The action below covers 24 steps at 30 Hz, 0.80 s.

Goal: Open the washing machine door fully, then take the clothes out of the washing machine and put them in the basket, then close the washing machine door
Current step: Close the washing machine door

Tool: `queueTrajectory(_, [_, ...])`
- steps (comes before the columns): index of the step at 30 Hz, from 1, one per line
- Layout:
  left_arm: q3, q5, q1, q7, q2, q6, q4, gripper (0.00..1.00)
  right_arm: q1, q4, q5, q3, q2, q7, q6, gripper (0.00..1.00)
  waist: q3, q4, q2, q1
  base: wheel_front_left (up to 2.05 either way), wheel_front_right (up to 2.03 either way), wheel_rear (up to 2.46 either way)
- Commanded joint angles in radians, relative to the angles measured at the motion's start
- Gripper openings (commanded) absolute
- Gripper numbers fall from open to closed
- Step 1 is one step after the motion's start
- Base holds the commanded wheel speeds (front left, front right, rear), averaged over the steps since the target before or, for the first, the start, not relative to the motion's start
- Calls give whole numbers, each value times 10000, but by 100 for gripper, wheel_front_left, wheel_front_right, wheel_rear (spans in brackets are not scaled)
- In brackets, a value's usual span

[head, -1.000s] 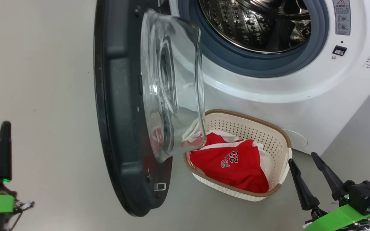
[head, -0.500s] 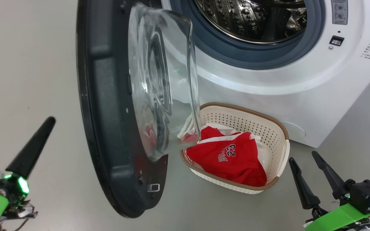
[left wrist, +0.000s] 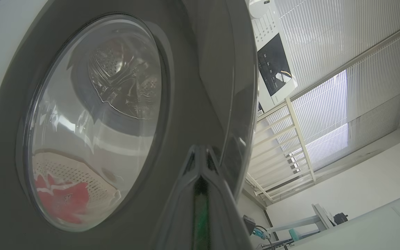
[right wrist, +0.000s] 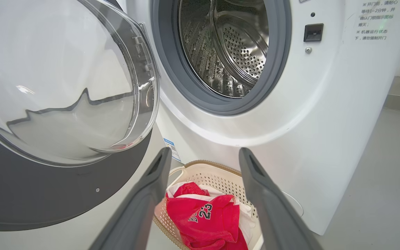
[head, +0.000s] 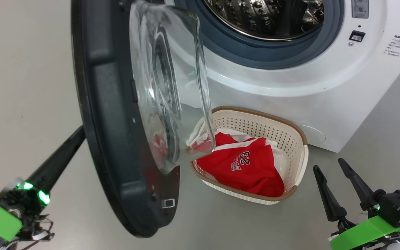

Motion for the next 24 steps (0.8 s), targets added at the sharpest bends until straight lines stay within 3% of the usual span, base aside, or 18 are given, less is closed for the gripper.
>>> queueTrajectory(1, [419,206,-512,131,235,-59,-367,0,-255,-260,-72,182,-111,-67,73,100,27,-49,-1,0,0,0,0])
queueTrajectory(10, [77,1016,-885,471,-196,-59,-548,0,-350,-269,-65,159,-68,-67,73,100,93,-256,-1,0,0,0,0])
queueTrajectory(24, [-1821,2302,-2150,-742,-404,-59,-20,0,-450,-282,-57,122,71,-67,73,100,110,-676,-1,0,0,0,0])
